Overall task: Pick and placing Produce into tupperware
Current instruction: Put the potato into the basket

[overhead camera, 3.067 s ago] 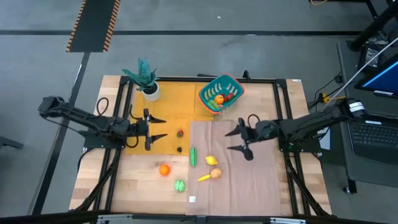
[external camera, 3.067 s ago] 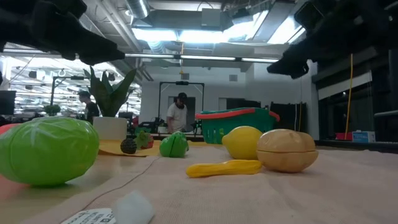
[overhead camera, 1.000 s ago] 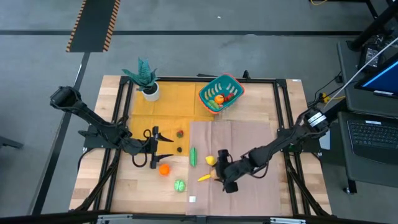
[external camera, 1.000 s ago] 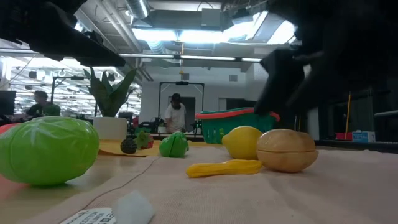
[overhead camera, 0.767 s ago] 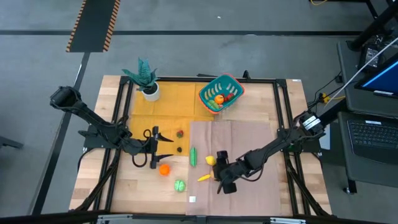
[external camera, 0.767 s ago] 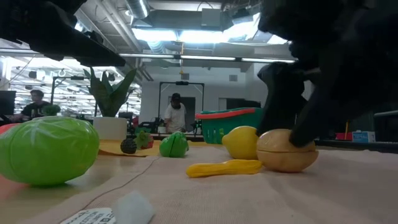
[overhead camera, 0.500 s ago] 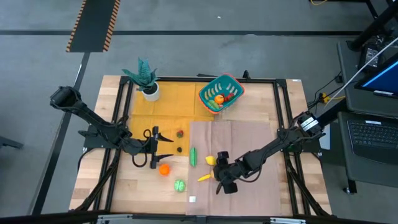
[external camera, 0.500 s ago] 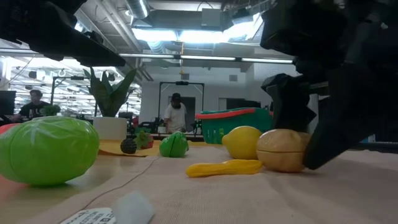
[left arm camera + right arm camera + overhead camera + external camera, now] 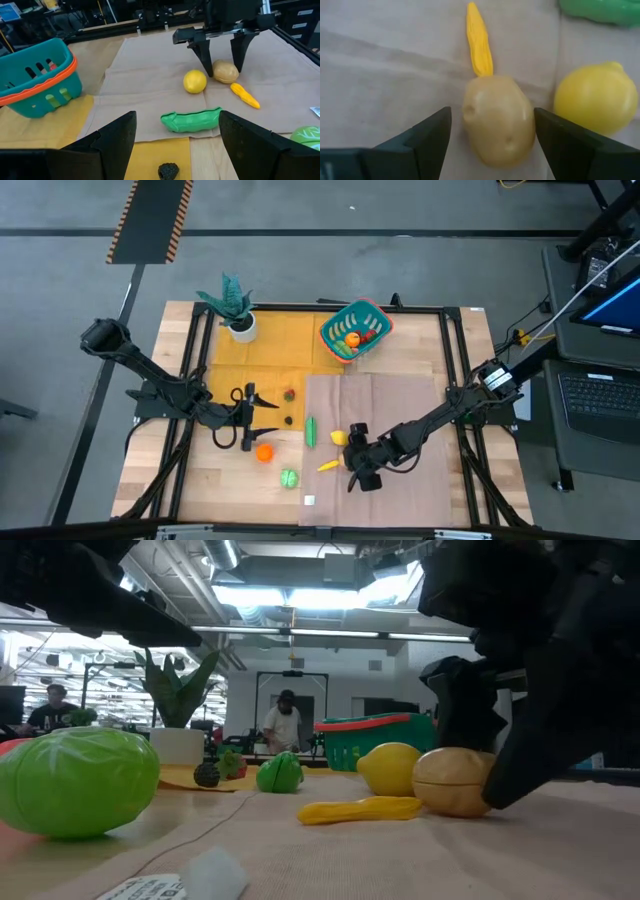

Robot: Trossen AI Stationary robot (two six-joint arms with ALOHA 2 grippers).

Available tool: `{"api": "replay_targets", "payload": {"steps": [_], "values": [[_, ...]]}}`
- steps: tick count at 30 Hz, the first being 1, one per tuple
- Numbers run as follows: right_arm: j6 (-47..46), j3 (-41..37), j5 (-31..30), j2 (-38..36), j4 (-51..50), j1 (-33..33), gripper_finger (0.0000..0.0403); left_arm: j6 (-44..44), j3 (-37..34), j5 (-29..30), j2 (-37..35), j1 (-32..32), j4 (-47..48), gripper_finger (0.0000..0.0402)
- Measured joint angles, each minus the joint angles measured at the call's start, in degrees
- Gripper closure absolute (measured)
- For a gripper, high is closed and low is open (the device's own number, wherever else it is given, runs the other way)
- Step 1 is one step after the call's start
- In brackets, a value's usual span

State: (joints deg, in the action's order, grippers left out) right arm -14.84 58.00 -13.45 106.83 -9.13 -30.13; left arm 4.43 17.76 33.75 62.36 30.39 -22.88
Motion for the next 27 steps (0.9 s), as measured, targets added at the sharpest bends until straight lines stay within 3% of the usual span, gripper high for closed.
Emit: {"api": "replay_targets", "payload": {"steps": [7,21,27], "values": [[-0.1,-0.2,-0.6,0.3,0.3,0.2,0.0127,0.0,0.0,0.0,0.0,0.0,0.2,0.0127],[0.0,0.0,-0.5,1.4,1.7,0.3,0.0188,0.0,0.0,0.0,0.0,0.0,0.8,0.0127],[0.0,0.1,-0.5,1.4,2.1,0.3,0.0181,0.0,0.0,0.0,0.0,0.0,0.9,0.0127]]}}
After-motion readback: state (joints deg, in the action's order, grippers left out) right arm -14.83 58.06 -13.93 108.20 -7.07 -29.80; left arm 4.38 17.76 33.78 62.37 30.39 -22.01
